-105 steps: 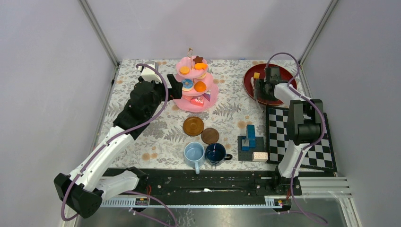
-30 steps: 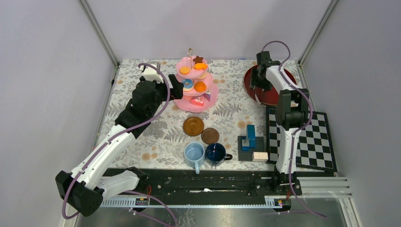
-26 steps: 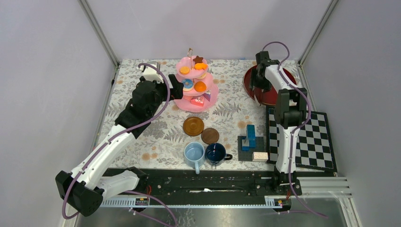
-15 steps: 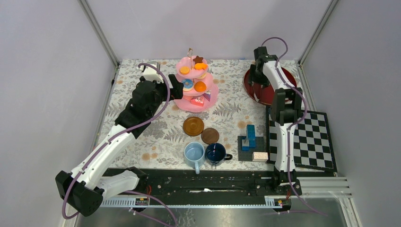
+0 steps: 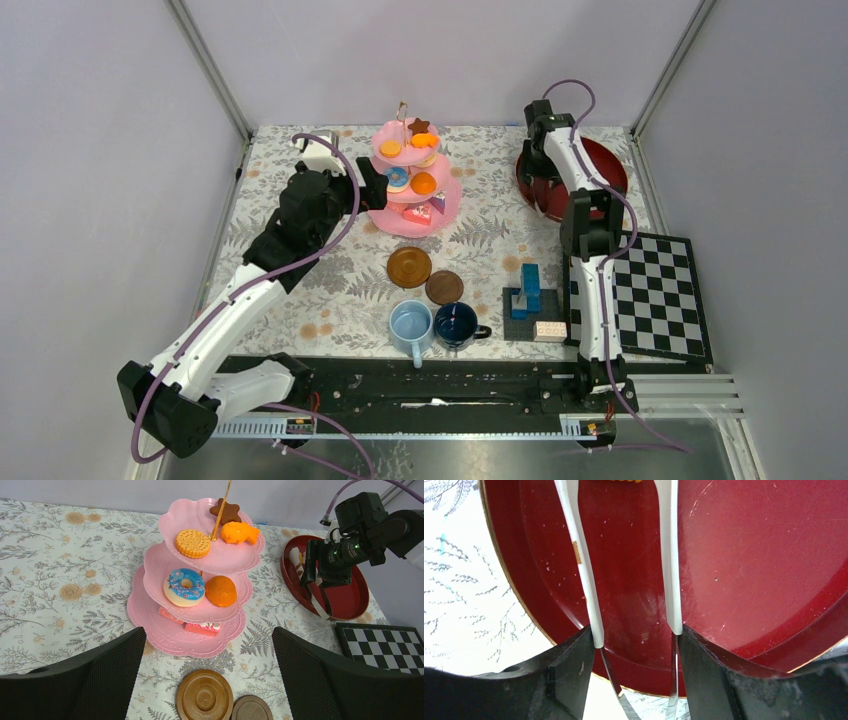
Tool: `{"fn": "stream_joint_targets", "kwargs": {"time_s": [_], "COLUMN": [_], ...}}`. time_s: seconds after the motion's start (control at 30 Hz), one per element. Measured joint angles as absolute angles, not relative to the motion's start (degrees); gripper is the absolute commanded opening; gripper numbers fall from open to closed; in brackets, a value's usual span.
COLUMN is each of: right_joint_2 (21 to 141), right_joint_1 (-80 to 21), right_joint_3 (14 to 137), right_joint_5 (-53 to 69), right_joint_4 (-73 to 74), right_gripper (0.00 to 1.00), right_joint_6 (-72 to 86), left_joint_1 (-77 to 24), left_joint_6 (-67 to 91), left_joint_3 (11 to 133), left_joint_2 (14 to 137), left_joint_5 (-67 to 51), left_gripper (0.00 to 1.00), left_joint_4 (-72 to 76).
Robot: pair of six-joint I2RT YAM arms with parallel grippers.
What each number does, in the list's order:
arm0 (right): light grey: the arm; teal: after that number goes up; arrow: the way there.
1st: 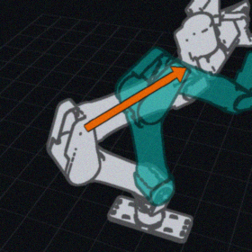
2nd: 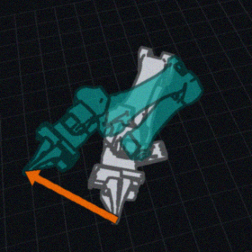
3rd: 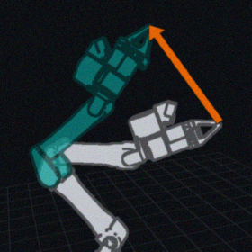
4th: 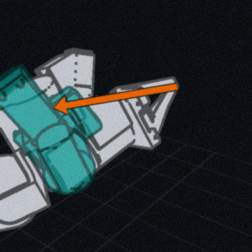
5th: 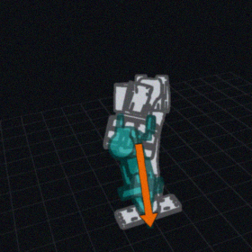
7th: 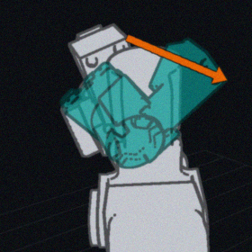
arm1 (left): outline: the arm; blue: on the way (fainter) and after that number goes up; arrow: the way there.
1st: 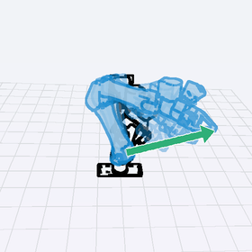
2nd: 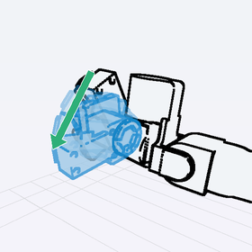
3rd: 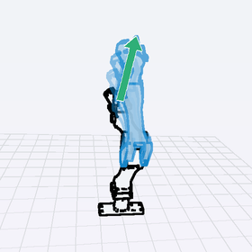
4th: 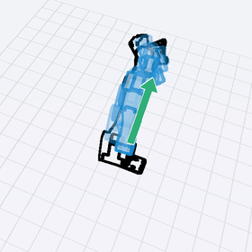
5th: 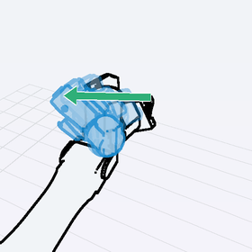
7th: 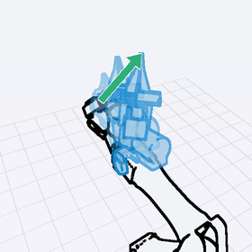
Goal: Serve the afternoon tea
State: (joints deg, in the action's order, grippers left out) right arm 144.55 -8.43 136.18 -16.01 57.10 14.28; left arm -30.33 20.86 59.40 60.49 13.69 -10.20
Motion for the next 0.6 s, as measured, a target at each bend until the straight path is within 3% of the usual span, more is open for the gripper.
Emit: {"fn": "stream_joint_targets", "kwargs": {"time_s": [0.33,0.47,0.6], "right_joint_2": [147.3,147.4,147.4], "right_joint_1": [-8.5,-8.5,-8.5], "right_joint_3": [139.9,140.1,140.2], "right_joint_5": [-18.5,-18.6,-18.6], "right_joint_4": [59.0,59.4,59.5], "right_gripper": [0.51,0.37,0.3], "right_joint_6": [14.5,14.5,14.4], "left_joint_1": [-30.3,-30.3,-30.3], "left_joint_6": [20.9,20.9,20.9], "left_joint_3": [59.4,59.4,59.4], "left_joint_2": [60.5,60.5,60.5], "left_joint_5": [13.7,13.7,13.7], "left_gripper": [0.99,0.99,0.99], "left_joint_4": [-10.2,-10.2,-10.2]}}
